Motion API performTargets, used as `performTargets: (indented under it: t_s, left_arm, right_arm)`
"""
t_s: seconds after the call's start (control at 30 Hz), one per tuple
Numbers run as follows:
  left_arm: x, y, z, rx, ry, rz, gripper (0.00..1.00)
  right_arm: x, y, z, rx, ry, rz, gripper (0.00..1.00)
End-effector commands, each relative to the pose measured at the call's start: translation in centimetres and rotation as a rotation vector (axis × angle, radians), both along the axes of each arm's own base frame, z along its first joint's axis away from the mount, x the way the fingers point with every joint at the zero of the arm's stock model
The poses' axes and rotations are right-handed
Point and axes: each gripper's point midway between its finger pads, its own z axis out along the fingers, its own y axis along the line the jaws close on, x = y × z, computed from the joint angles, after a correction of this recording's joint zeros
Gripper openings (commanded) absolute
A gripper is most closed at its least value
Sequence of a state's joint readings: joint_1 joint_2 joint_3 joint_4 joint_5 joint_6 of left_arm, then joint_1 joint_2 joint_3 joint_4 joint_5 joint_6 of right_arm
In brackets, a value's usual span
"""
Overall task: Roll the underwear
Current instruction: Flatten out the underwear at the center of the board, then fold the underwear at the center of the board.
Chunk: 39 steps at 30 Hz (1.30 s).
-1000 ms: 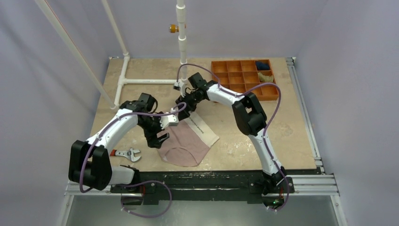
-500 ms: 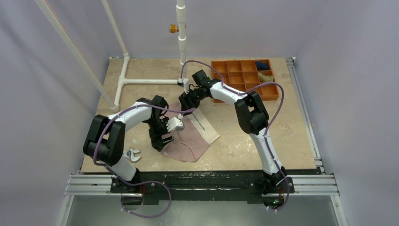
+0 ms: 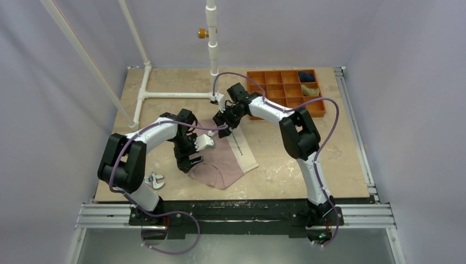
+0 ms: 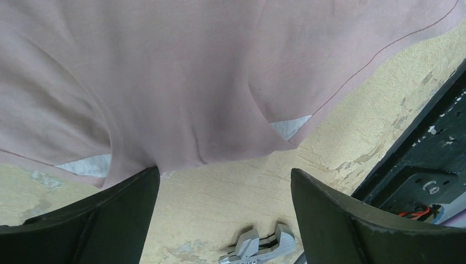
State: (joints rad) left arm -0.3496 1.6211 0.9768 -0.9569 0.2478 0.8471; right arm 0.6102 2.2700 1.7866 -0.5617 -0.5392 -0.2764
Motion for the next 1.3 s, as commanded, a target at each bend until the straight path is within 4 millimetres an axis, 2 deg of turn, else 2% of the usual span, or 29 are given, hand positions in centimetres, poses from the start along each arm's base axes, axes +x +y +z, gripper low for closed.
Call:
performTargets:
  t_s: [0.0, 0.2, 0.33, 0.47, 0.57, 0.73, 0.93, 1.07, 1.17, 1.27]
  left_arm:
    - [1.7, -1.4, 1.6, -0.051, -0.055, 0.027, 0.88]
    - [3.1, -3.9, 4.5, -0.176, -0.106, 0.063, 0.88]
    - [3.4, -4.5, 6.5, -0.241, -0.163, 0.074, 0.89]
    - [3.5, -4.4, 8.8, -0.338, -0.209, 0.134, 0.9]
    - [4.1, -3.5, 11.1, -0.434, -0.254, 0.222, 0.9]
    - [4.9, -1.7, 13.7, -0.497, -0.351, 0.343, 0.91]
    - [4.6, -1.0, 14.4, -0.49, -0.403, 0.403, 0.91]
    - [4.3, -0.9, 14.3, -0.49, -0.406, 0.416, 0.91]
    - [4.0, -0.9, 14.0, -0.484, -0.395, 0.423, 0.91]
    - [3.9, -0.8, 13.9, -0.48, -0.385, 0.426, 0.91]
  right_arm:
    - [-0.3, -1.9, 0.0, -0.073, -0.015, -0.013, 0.71]
    - [-0.5, -1.2, 2.5, -0.019, -0.029, 0.005, 0.74]
    - [-0.6, -1.7, 4.0, -0.01, -0.055, -0.003, 0.78]
    - [-1.1, -3.1, 5.1, -0.022, -0.094, 0.006, 0.8]
    - [-2.0, -4.6, 5.7, -0.043, -0.148, 0.04, 0.81]
    - [-5.5, -8.3, 5.9, -0.116, -0.213, 0.166, 0.81]
    - [-10.5, -11.9, 4.5, -0.226, -0.232, 0.266, 0.79]
    - [-13.7, -12.4, 3.3, -0.3, -0.296, 0.32, 0.79]
    - [-14.4, -12.7, 2.2, -0.347, -0.329, 0.313, 0.76]
    - [-14.5, -12.8, 1.1, -0.37, -0.346, 0.306, 0.69]
